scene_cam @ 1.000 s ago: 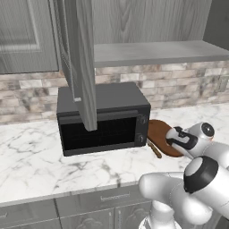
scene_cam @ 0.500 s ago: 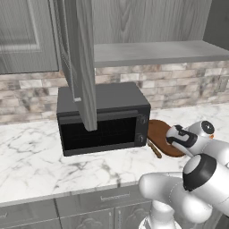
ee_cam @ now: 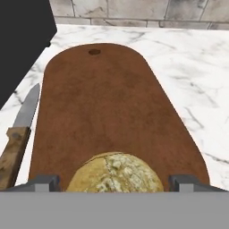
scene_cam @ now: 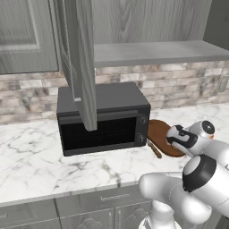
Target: Pick the bread, place it on the cutting board, pick the jam, place it on the counter, and close the cabinet.
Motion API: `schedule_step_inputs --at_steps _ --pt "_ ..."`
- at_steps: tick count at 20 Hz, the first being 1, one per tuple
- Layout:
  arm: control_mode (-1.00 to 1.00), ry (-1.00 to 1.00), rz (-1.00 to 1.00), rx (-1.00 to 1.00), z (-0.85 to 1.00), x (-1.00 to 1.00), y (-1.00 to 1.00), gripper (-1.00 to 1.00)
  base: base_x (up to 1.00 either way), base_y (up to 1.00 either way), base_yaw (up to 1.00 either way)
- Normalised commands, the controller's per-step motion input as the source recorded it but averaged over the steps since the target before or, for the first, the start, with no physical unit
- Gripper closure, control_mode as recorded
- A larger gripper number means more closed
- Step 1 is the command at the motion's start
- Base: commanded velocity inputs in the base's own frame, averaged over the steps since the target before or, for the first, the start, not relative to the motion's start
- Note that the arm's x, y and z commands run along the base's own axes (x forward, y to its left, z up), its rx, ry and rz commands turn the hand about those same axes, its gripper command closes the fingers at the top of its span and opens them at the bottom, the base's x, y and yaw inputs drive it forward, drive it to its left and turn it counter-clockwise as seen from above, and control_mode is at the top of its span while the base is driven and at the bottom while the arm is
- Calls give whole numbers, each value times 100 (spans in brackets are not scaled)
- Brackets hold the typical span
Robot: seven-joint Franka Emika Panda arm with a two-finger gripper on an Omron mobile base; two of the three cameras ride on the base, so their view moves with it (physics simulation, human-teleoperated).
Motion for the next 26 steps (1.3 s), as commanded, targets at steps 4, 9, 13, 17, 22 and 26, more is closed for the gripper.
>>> schedule_step_inputs --at_steps 4,9,13,17,22,26 --pt "-100 0 1 0 2 -9 -3 -100 0 0 0" --pt "-100 -6 3 0 16 -7 0 -100 0 0 0" --pt "-100 -15 5 0 34 -8 0 -100 0 0 0" --pt "-100 -17 5 0 38 -12 -1 -100 0 0 0" --pt "-100 -16 2 0 33 -25 -5 -100 0 0 0" --pt "-100 -14 0 0 30 -32 -7 -100 0 0 0"
